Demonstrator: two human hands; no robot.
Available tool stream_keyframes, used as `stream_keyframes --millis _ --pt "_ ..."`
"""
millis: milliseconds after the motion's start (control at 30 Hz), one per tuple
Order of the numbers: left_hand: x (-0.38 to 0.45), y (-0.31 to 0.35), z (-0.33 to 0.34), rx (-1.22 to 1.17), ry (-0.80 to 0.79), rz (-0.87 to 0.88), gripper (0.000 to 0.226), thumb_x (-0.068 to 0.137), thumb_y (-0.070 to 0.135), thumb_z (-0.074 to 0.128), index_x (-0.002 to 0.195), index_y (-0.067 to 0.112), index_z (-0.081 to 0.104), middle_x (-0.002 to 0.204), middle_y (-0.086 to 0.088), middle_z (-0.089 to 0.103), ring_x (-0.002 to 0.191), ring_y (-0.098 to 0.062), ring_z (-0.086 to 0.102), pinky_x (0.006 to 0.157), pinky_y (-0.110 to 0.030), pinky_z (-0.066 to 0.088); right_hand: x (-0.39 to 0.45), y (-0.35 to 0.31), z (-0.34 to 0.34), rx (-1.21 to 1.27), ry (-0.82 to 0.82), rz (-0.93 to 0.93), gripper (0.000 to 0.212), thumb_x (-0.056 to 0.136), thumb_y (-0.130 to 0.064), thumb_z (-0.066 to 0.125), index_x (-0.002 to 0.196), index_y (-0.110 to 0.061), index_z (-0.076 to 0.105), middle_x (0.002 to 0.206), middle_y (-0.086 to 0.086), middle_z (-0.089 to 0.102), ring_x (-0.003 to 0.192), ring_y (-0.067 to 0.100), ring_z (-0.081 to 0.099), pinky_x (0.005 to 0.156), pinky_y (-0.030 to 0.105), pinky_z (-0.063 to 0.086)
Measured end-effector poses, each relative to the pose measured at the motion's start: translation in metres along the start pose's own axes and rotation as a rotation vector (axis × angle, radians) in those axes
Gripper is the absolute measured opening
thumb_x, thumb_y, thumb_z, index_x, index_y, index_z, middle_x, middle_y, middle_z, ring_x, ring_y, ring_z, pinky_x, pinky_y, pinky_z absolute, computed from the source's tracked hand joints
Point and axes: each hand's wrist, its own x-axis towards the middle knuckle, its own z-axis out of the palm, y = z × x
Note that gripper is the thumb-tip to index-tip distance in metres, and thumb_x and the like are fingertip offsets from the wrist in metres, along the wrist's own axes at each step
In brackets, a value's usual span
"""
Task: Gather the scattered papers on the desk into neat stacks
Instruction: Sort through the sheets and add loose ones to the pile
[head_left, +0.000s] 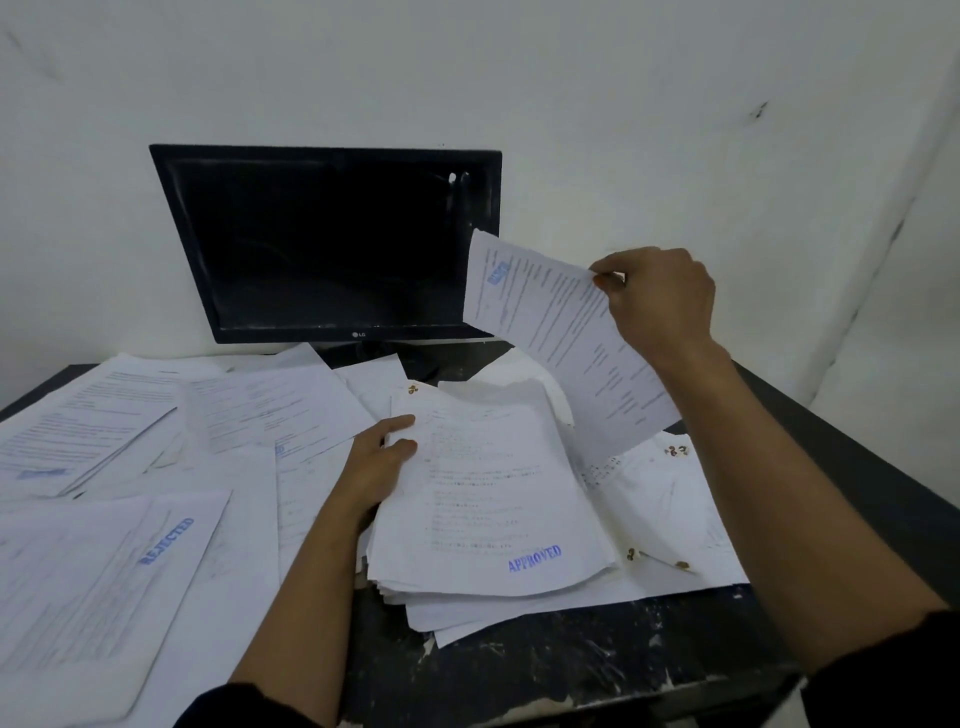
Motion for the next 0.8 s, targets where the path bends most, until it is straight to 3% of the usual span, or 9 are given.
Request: stream_keyframes --millis 133,200,233,333,400,500,633,733,800 --pt "-0.001 0.0 0.0 0.005 0.009 -0.001 0.033 0.099 0.013 0.052 0.13 0.021 0.059 0.135 0.0 0.048 0.108 -0.017 0.053 0.07 -0.014 0.045 -0.002 -0.003 0.001 -0.095 -0.01 -0.019 0.028 0.101 -0.025 0.046 0.115 -0.02 0.069 0.104 0.006 0.072 0.09 0.027 0.065 0.069 0.028 0.038" --pt "-0.001 0.002 0.001 0.0 0.012 -0.008 0.031 0.101 0.018 0.049 0.13 0.022 0.059 0.138 0.001 0.048 0.111 -0.017 0.053 0.08 -0.019 0.046 0.0 -0.005 0.004 -0.088 0.019 -0.043 0.029 0.099 -0.027 0.044 0.11 -0.018 0.069 0.098 0.004 0.073 0.087 0.028 0.064 0.075 0.033 0.041" --pt "-0.002 0.003 0.002 -0.014 0.016 -0.01 0.031 0.102 0.023 0.047 0.13 0.021 0.06 0.136 0.002 0.05 0.108 -0.015 0.055 0.083 -0.021 0.045 0.0 -0.007 0.005 -0.045 0.056 -0.056 0.03 0.098 -0.029 0.044 0.106 -0.017 0.07 0.096 0.003 0.073 0.083 0.025 0.064 0.076 0.033 0.041" --pt "-0.006 0.012 0.004 -0.131 0.031 -0.082 0.041 0.104 0.042 0.036 0.127 0.02 0.061 0.114 0.006 0.057 0.088 -0.009 0.056 0.071 -0.021 0.045 -0.002 -0.016 0.007 0.194 0.151 -0.116 0.038 0.097 -0.036 0.047 0.082 -0.013 0.073 0.078 -0.001 0.072 0.062 0.015 0.056 0.063 0.024 0.033" --pt "-0.005 0.012 0.003 -0.168 0.028 -0.104 0.055 0.101 0.054 0.026 0.124 0.022 0.064 0.118 -0.003 0.059 0.094 -0.017 0.059 0.086 -0.032 0.049 -0.005 -0.024 0.009 0.315 0.131 -0.15 0.043 0.097 -0.038 0.048 0.073 -0.01 0.07 0.069 0.001 0.068 0.059 0.015 0.055 0.058 0.024 0.036" --pt "-0.004 0.01 0.002 -0.216 0.032 -0.121 0.066 0.096 0.065 0.019 0.119 0.024 0.067 0.125 -0.006 0.059 0.105 -0.025 0.06 0.103 -0.045 0.045 -0.011 -0.037 0.021 0.375 -0.033 -0.211 0.043 0.096 -0.041 0.05 0.069 -0.012 0.069 0.062 -0.005 0.062 0.055 0.01 0.052 0.059 0.025 0.038" --pt "-0.003 0.011 0.002 -0.333 0.027 -0.155 0.076 0.092 0.072 0.019 0.117 0.018 0.067 0.119 -0.009 0.064 0.101 -0.027 0.064 0.086 -0.04 0.052 -0.034 -0.067 0.053 0.3 -0.324 -0.279 0.055 0.095 -0.052 0.043 0.063 -0.013 0.062 0.055 0.0 0.058 0.052 0.014 0.051 0.058 0.03 0.039" --pt "-0.002 0.011 0.001 -0.411 -0.003 -0.131 0.076 0.094 0.07 0.017 0.106 0.015 0.069 0.095 -0.006 0.074 0.084 -0.02 0.072 0.065 -0.031 0.057 -0.058 -0.093 0.073 0.302 -0.568 -0.307 0.053 0.097 -0.053 0.042 0.065 -0.014 0.061 0.06 0.001 0.058 0.055 0.014 0.05 0.058 0.027 0.036" --pt "0.002 0.008 0.0 -0.438 -0.035 -0.114 0.076 0.093 0.071 0.014 0.101 0.017 0.067 0.085 -0.001 0.076 0.08 -0.015 0.072 0.065 -0.028 0.055 -0.069 -0.109 0.086 0.32 -0.696 -0.315 0.055 0.098 -0.054 0.041 0.072 -0.011 0.066 0.066 0.004 0.061 0.059 0.016 0.054 0.06 0.027 0.041"
